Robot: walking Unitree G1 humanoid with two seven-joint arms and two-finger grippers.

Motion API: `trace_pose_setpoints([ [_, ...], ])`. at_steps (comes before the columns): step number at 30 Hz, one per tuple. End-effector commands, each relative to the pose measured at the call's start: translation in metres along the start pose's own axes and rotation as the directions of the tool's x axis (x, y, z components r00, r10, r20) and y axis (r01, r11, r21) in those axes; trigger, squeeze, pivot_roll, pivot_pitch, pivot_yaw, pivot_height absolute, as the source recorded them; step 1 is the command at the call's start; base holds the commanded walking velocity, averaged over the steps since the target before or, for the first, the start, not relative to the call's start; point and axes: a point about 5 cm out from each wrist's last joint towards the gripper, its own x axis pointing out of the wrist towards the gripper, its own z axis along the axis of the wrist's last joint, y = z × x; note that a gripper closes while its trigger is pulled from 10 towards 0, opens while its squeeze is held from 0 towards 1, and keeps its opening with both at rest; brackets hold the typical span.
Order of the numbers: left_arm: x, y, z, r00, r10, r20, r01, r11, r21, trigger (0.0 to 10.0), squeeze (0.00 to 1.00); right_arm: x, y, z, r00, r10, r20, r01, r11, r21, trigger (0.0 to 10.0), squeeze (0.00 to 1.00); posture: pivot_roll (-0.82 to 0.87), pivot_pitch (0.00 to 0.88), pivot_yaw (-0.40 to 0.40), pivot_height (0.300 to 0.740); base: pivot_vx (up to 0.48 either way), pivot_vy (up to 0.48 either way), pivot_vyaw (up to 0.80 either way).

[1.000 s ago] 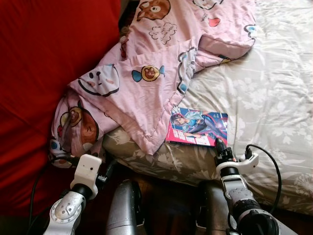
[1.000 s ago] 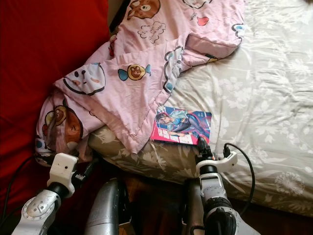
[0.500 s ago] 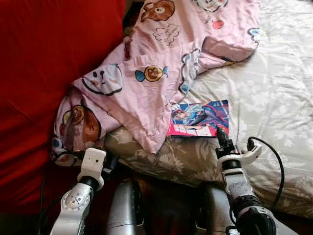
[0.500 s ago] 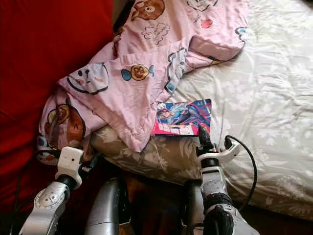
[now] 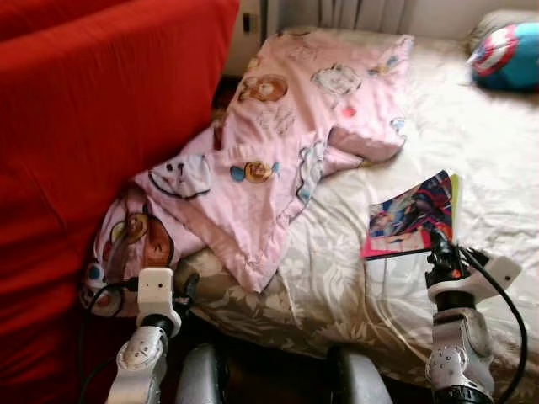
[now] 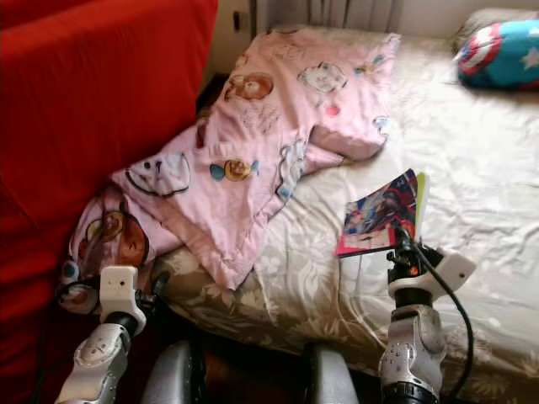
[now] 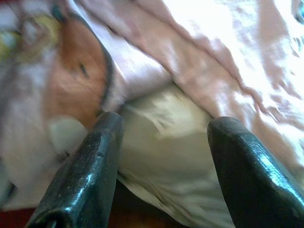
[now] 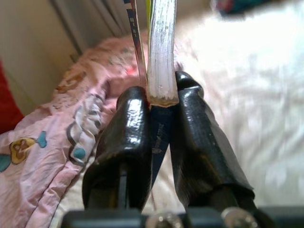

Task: Clean up the room

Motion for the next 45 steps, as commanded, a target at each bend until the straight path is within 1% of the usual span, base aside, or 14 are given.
trace_pose_setpoints([
  [1, -0.003, 0.002, -0.017, 0.998, 0.01, -0.067, -0.011, 1.0, -0.006, 10.0, 0.0, -0.001, 0.009, 0.001, 0.999, 0.03, 0.012, -0.03, 0.998, -0.049, 10.0, 0.0, -0.07, 0.0, -0.01, 0.583, 0.0, 0.0, 0.0],
  [4, -0.007, 0.003, -0.036, 0.987, 0.009, -0.162, -0.011, 1.0, -0.009, 10.0, 0.0, -0.005, 0.007, -0.009, 0.999, 0.001, -0.039, -0.004, 0.997, -0.077, 10.0, 0.0, -0.08, 0.0, -0.008, 0.593, 0.0, 0.0, 0.0],
  [5, -0.007, 0.003, -0.036, 0.987, 0.009, -0.162, -0.011, 1.0, -0.009, 10.0, 0.0, -0.005, 0.007, -0.009, 0.999, 0.001, -0.039, -0.004, 0.997, -0.077, 10.0, 0.0, -0.08, 0.0, -0.008, 0.593, 0.0, 0.0, 0.0],
  [6, -0.01, 0.005, -0.047, 0.975, 0.021, -0.219, -0.024, 1.0, -0.015, 10.0, 0.0, -0.008, 0.004, -0.013, 0.998, -0.024, -0.054, 0.019, 0.996, -0.09, 10.0, 0.0, -0.09, 0.0, -0.009, 0.603, 0.0, 0.0, 0.0],
  [7, -0.01, 0.005, -0.047, 0.975, 0.021, -0.219, -0.024, 1.0, -0.015, 10.0, 0.0, -0.008, 0.004, -0.013, 0.998, -0.024, -0.054, 0.019, 0.996, -0.09, 10.0, 0.0, -0.09, 0.0, -0.009, 0.603, 0.0, 0.0, 0.0],
  [9, -0.017, 0.008, -0.064, 0.952, 0.041, -0.302, -0.045, 0.999, -0.006, 10.0, 0.0, -0.013, 0.004, -0.018, 0.995, -0.053, -0.086, 0.044, 0.994, -0.1, 10.0, 0.0, -0.11, 0.0, -0.02, 0.618, 0.0, 0.0, 0.0],
  [11, -0.024, 0.007, -0.077, 0.928, 0.054, -0.368, -0.056, 0.998, 0.007, 10.0, 0.0, -0.022, 0.004, -0.029, 0.988, -0.049, -0.143, 0.029, 0.99, -0.141, 10.0, 0.0, -0.1, 0.0, -0.035, 0.633, 0.0, 0.0, 0.0],
  [19, -0.032, 0.003, -0.092, 0.898, 0.071, -0.433, -0.076, 0.997, 0.005, 10.0, 0.0, -0.032, -0.002, -0.037, 0.983, -0.06, -0.174, 0.026, 0.98, -0.195, 10.0, 0.0, -0.11, 0.0, -0.054, 0.673, 0.0, 0.0, 0.0],
  [21, -0.036, 0.003, -0.096, 0.889, 0.082, -0.451, -0.088, 0.996, 0.009, 10.0, 0.0, -0.035, -0.004, -0.039, 0.981, -0.08, -0.178, 0.045, 0.981, -0.19, 10.0, 0.0, -0.11, 0.0, -0.057, 0.683, 0.0, 0.0, 0.0],
  [24, -0.044, 0.006, -0.104, 0.869, 0.102, -0.484, -0.108, 0.994, 0.017, 10.0, 0.0, -0.042, -0.001, -0.043, 0.979, -0.07, -0.19, 0.032, 0.98, -0.195, 10.0, 0.0, -0.1, 0.0, -0.064, 0.703, 0.0, 0.0, 0.0],
  [29, -0.053, 0.007, -0.113, 0.844, 0.103, -0.526, -0.103, 0.994, 0.029, 10.0, 0.0, -0.044, 0.001, -0.044, 0.978, -0.071, -0.196, 0.027, 0.976, -0.217, 10.0, 0.0, -0.1, 0.0, -0.064, 0.731, 0.0, 0.0, 0.0],
  [35, -0.061, 0.009, -0.121, 0.824, 0.104, -0.557, -0.102, 0.994, 0.035, 10.0, 0.0, -0.045, -0.006, -0.044, 0.975, -0.133, -0.18, 0.083, 0.962, -0.26, 10.0, 0.0, -0.11, 0.0, -0.059, 0.731, 0.0, 0.0, 0.0],
  [41, -0.06, 0.01, -0.12, 0.823, 0.102, -0.559, -0.097, 0.995, 0.04, 10.0, 0.0, -0.042, -0.007, -0.042, 0.973, -0.153, -0.173, 0.103, 0.959, -0.265, 10.0, 0.0, -0.1, 0.0, -0.066, 0.731, 0.0, 0.0, 0.0],
  [45, -0.057, 0.008, -0.118, 0.825, 0.1, -0.556, -0.095, 0.995, 0.038, 10.0, 0.0, -0.042, -0.008, -0.048, 0.965, -0.18, -0.192, 0.126, 0.956, -0.266, 10.0, 0.0, -0.09, 0.0, -0.063, 0.731, 0.0, 0.0, 0.0],
])
